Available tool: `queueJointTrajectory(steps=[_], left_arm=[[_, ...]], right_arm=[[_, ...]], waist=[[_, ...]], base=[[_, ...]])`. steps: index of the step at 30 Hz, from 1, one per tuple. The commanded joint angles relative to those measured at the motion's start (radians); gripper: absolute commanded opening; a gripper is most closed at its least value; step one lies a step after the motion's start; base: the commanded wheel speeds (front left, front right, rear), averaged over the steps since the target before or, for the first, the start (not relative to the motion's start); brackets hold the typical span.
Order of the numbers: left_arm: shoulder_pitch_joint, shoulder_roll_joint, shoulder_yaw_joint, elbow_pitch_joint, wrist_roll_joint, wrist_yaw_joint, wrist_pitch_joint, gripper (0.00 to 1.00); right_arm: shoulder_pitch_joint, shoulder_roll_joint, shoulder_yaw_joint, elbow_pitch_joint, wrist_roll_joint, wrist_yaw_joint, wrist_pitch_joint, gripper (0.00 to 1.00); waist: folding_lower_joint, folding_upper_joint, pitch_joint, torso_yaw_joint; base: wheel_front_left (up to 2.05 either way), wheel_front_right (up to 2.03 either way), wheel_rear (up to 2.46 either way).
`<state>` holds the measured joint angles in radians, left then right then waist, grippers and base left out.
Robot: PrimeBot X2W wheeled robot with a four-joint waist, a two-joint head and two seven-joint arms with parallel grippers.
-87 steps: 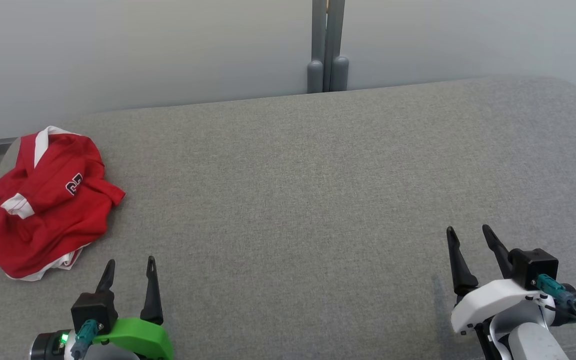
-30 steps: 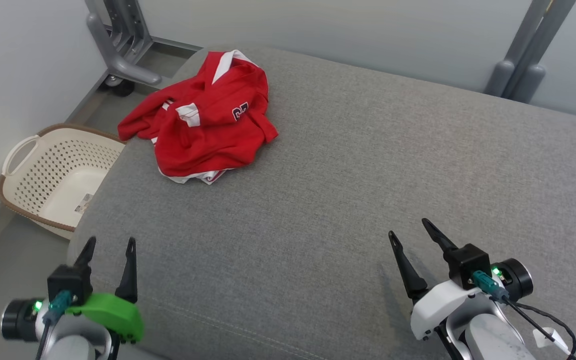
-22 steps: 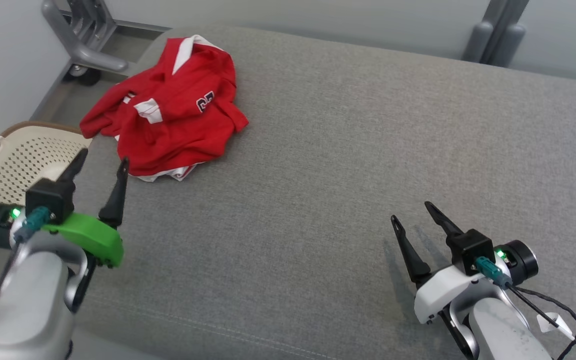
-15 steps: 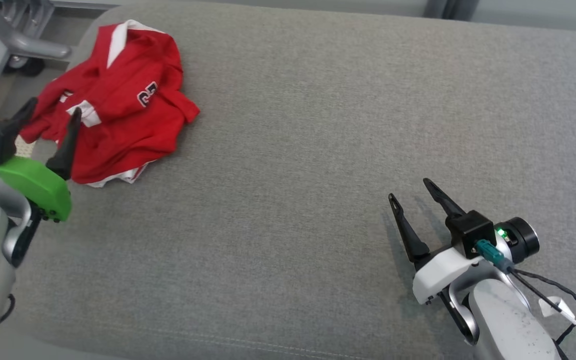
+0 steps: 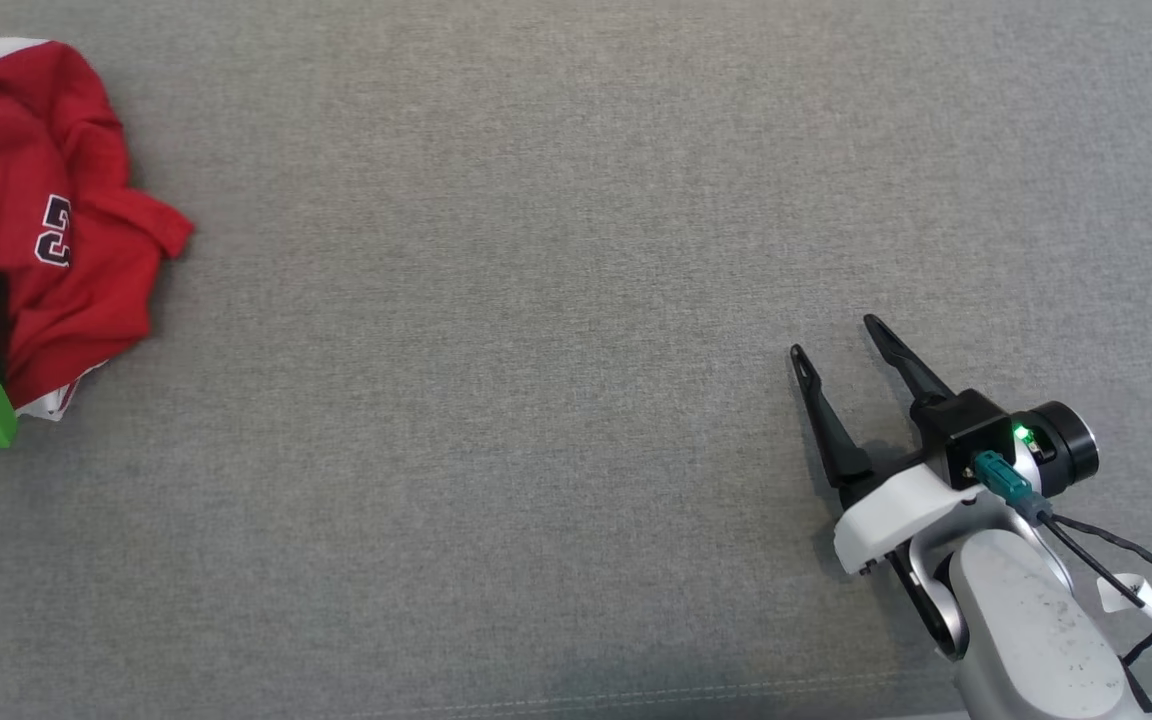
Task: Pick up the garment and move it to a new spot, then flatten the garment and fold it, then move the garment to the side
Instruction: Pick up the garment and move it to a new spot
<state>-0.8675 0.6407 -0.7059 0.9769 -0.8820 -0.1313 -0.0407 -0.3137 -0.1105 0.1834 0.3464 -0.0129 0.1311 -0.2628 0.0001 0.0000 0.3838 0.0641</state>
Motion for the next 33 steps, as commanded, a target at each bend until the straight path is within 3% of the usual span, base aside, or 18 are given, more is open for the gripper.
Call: queueJointTrajectory(steps=[1,5,6,7,9,13,18,24,27,30,33], left_arm=[[-0.009,-0.015,0.001,0.011,-0.022,0.002,0.009,1.00],[-0.005,-0.045,0.002,0.060,-0.068,0.002,0.054,1.00],[-0.006,-0.054,0.000,0.064,-0.073,0.002,0.053,0.36],[-0.006,-0.061,-0.005,0.067,-0.077,0.002,0.049,0.00],[-0.012,-0.060,-0.023,0.068,-0.063,0.001,0.031,0.00],[-0.083,-0.026,-0.040,0.083,0.006,0.014,-0.112,0.00],[-0.182,0.003,-0.056,0.059,0.112,0.082,-0.218,0.00],[-0.235,0.013,0.026,-0.161,0.223,0.112,-0.224,0.00],[-0.174,-0.042,0.088,-0.328,0.282,0.112,-0.225,0.00],[-0.130,-0.079,0.121,-0.394,0.296,0.112,-0.224,0.00],[-0.034,-0.154,0.136,-0.470,0.319,0.099,-0.224,0.00]], right_arm=[[-0.010,-0.003,-0.006,-0.004,-0.003,-0.001,-0.003,1.00],[-0.009,-0.001,-0.015,-0.002,0.000,-0.001,-0.003,1.00],[-0.010,0.001,-0.016,0.000,0.000,-0.001,-0.003,1.00],[-0.013,0.004,-0.017,0.001,0.002,-0.001,-0.003,1.00],[-0.017,0.007,-0.017,0.003,0.006,-0.001,-0.003,1.00],[-0.010,0.016,-0.016,0.010,0.013,-0.001,-0.003,1.00],[0.010,0.029,-0.013,0.022,0.034,-0.001,-0.003,1.00],[0.029,0.046,-0.016,0.031,0.053,-0.001,-0.003,1.00],[0.042,0.052,-0.024,0.029,0.064,-0.001,-0.003,1.00],[0.047,0.055,-0.024,0.031,0.069,-0.001,-0.003,1.00],[0.051,0.057,-0.026,0.027,0.077,-0.001,-0.003,1.00]], waist=[[-0.0001,0.0000,0.060,-0.064],[-0.0001,0.0000,0.063,-0.067],[-0.0001,0.0000,0.062,-0.065],[-0.0001,0.0000,0.061,-0.063],[-0.0001,0.0000,0.053,-0.055],[-0.0001,0.0000,0.017,-0.038],[-0.0001,0.0000,-0.046,-0.022],[-0.0001,0.0000,-0.106,-0.020],[-0.0001,0.0000,-0.137,-0.037],[-0.0001,0.0000,-0.151,-0.054],[-0.0001,0.0000,-0.169,-0.089]], base=[[0.00,0.00,0.00],[0.00,0.00,0.00],[0.00,0.00,0.00],[0.00,0.00,0.00],[0.00,0.00,0.00],[0.00,0.00,0.00],[0.00,0.00,0.00],[0.00,0.00,0.00],[0.00,0.00,0.00],[0.00,0.00,0.00],[0.00,0.00,0.00]])
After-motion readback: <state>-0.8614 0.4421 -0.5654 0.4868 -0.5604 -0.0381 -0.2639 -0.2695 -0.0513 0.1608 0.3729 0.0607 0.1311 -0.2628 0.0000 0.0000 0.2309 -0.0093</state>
